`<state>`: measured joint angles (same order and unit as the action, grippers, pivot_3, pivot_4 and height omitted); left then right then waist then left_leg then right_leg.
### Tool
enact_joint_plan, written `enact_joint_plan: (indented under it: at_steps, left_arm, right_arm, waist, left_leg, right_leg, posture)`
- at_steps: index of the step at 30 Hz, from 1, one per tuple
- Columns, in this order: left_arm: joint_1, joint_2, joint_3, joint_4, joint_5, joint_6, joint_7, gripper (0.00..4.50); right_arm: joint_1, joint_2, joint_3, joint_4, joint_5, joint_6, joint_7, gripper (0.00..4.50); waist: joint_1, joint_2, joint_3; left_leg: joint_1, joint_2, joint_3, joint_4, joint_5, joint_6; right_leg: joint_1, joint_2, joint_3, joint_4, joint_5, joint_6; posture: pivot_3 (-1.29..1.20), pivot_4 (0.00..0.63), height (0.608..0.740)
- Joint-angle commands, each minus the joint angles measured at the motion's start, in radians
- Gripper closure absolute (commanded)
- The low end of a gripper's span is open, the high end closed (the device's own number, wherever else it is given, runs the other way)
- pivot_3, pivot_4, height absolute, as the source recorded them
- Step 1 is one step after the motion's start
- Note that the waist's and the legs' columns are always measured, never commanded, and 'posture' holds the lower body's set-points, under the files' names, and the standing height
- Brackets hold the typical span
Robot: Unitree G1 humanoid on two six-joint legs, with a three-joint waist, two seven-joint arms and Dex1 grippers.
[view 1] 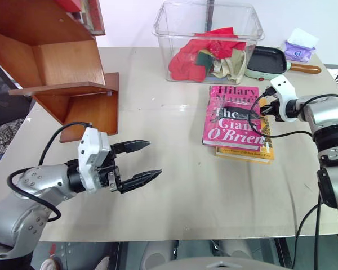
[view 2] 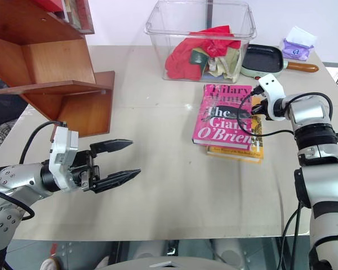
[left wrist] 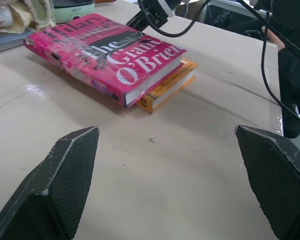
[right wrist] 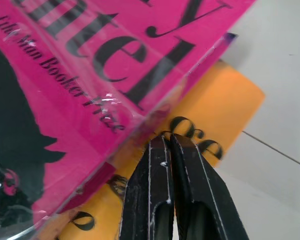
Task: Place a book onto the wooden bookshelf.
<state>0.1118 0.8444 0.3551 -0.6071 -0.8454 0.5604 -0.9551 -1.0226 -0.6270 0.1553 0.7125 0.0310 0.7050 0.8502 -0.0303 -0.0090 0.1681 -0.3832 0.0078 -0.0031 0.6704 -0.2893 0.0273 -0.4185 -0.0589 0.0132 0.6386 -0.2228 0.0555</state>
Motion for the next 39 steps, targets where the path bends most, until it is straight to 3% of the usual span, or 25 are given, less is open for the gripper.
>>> enact_joint_plan:
  at_steps: [1, 13, 20, 22, 28, 29, 31, 34, 39]
  left_arm:
    - [0.003, 0.005, 0.036, -0.030, -0.006, -0.009, 0.013, 0.00]
    - [-0.048, 0.019, 0.008, -0.016, -0.003, 0.009, 0.033, 0.00]
    - [-0.103, 0.019, -0.021, 0.023, 0.020, 0.027, 0.060, 0.00]
    - [-0.130, 0.015, -0.041, 0.044, 0.029, 0.043, 0.076, 0.00]
    - [-0.256, 0.023, -0.107, 0.151, -0.005, 0.188, 0.140, 0.00]
    - [-0.299, 0.022, -0.123, 0.183, -0.022, 0.240, 0.159, 0.00]
    - [-0.392, 0.015, -0.146, 0.259, -0.085, 0.359, 0.175, 0.00]
    - [-0.558, -0.033, -0.182, 0.415, -0.172, 0.566, 0.229, 0.00]
    - [-0.812, -0.178, -0.236, 0.745, -0.153, 0.788, 0.299, 0.00]
  right_arm:
    - [-0.019, -0.001, -0.005, -0.041, -0.001, 0.006, 0.020, 4.46]
    - [0.060, -0.036, -0.072, -0.164, 0.034, 0.044, 0.006, 4.46]
    - [0.408, -0.180, -0.342, -0.545, 0.205, -0.117, 0.100, 4.46]
    - [0.539, -0.206, -0.424, -0.656, 0.262, -0.192, 0.159, 3.72]
    - [0.847, -0.210, -0.697, -1.072, 0.561, -0.075, 0.231, 1.19]
    - [0.908, -0.211, -0.751, -1.152, 0.627, -0.043, 0.242, 0.49]
    - [1.005, -0.210, -0.838, -1.276, 0.736, 0.014, 0.239, 0.04]
    - [1.123, -0.184, -0.952, -1.407, 0.849, 0.037, 0.207, 0.04]
    - [1.277, -0.106, -1.031, -1.554, 0.887, -0.045, 0.165, 0.04]
  waist:
    - [-0.002, 0.000, 0.000]
    - [-0.001, 0.000, 0.000]
    - [0.025, 0.000, 0.000]
    - [0.030, 0.000, 0.000]
    - [0.019, 0.000, 0.000]
    - [0.018, 0.000, 0.000]
    - [0.022, -0.001, 0.000]
    - [0.026, -0.003, 0.000]
    - [0.021, -0.007, -0.001]
  left_leg:
    - [0.000, 0.000, 0.000, 0.000, 0.000, 0.000]
    - [0.000, 0.000, -0.001, 0.000, 0.000, 0.000]
    - [-0.002, 0.000, -0.003, 0.000, 0.000, 0.000]
    - [-0.001, -0.001, -0.004, 0.000, 0.000, 0.000]
    - [0.003, 0.000, -0.002, 0.000, 0.000, 0.001]
    - [0.003, 0.000, -0.004, 0.000, 0.000, 0.001]
    - [0.004, 0.002, -0.005, 0.001, 0.000, 0.001]
    - [0.005, 0.003, -0.008, 0.003, 0.000, 0.001]
    - [0.004, 0.001, -0.008, 0.007, 0.000, 0.001]
  right_leg:
    - [0.000, 0.000, 0.000, 0.000, 0.000, 0.000]
    - [0.000, 0.000, -0.001, 0.002, 0.000, 0.000]
    - [0.000, -0.001, -0.004, 0.000, 0.000, 0.000]
    - [0.000, -0.001, -0.005, 0.000, 0.000, 0.000]
    - [0.003, 0.001, -0.002, 0.003, 0.000, 0.001]
    - [0.003, 0.002, -0.003, 0.003, 0.000, 0.001]
    - [0.005, 0.004, -0.003, 0.004, 0.000, 0.000]
    - [0.007, 0.006, -0.005, 0.004, 0.000, 0.001]
    - [0.009, 0.007, -0.001, 0.004, 0.000, 0.001]
  posture:
    - [0.00, 0.150, 0.740]
    - [0.00, 0.150, 0.740]
    - [0.00, 0.150, 0.740]
    - [0.00, 0.150, 0.740]
    - [0.00, 0.150, 0.740]
    - [0.00, 0.150, 0.740]
    - [0.00, 0.150, 0.740]
    - [0.00, 0.150, 0.740]
    - [0.00, 0.150, 0.740]
